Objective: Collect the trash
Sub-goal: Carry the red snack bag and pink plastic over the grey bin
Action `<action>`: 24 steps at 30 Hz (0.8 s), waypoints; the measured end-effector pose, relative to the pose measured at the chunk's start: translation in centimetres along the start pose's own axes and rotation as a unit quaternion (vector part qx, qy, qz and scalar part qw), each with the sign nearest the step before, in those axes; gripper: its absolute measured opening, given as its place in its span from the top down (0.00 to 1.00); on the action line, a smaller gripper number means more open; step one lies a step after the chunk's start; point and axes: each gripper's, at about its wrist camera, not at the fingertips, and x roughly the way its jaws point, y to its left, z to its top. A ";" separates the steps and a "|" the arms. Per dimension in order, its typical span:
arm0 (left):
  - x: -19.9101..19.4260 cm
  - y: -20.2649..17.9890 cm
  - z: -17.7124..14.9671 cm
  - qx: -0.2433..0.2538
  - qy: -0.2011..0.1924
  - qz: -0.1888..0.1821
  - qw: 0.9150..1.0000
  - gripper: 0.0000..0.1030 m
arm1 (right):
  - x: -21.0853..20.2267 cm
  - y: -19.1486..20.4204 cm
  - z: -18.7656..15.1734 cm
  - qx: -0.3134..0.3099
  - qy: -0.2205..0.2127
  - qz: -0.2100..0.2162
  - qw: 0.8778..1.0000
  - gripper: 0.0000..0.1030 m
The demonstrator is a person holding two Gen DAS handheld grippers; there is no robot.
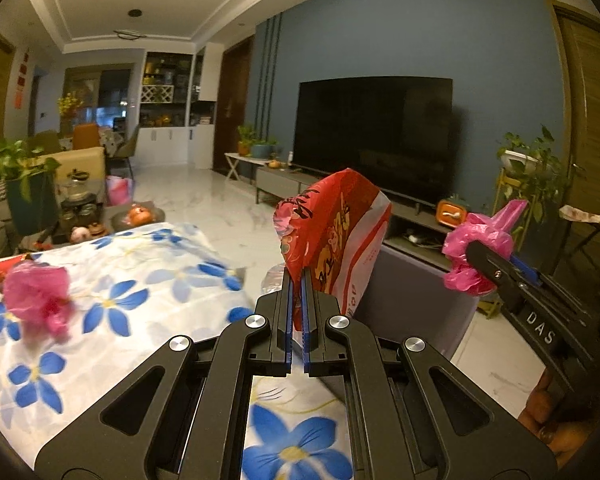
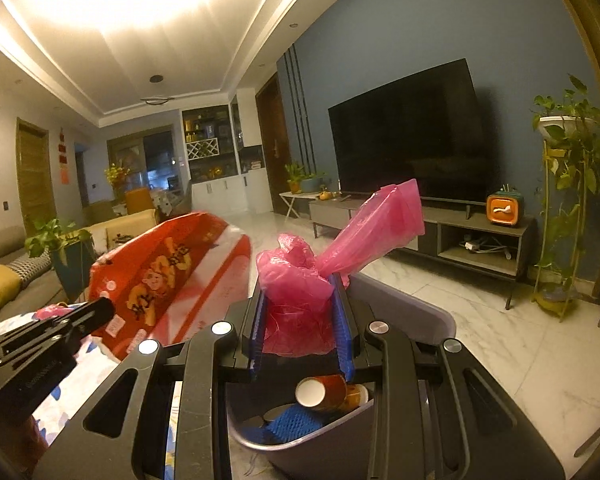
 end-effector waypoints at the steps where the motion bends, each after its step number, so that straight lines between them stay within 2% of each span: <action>1: 0.2 -0.2 0.0 0.002 0.000 -0.002 1.000 0.98 | 0.1 -0.2 0.0 0.000 0.000 -0.001 1.000 0.71; 6: 2.2 -1.4 0.0 0.005 0.007 -0.017 1.000 0.97 | 0.4 -0.2 0.0 -0.001 0.001 -0.002 1.000 0.71; 24: 6.0 -2.2 -1.2 -0.003 0.040 -0.053 0.998 0.97 | 1.4 -0.2 0.1 0.000 0.011 -0.004 1.000 0.70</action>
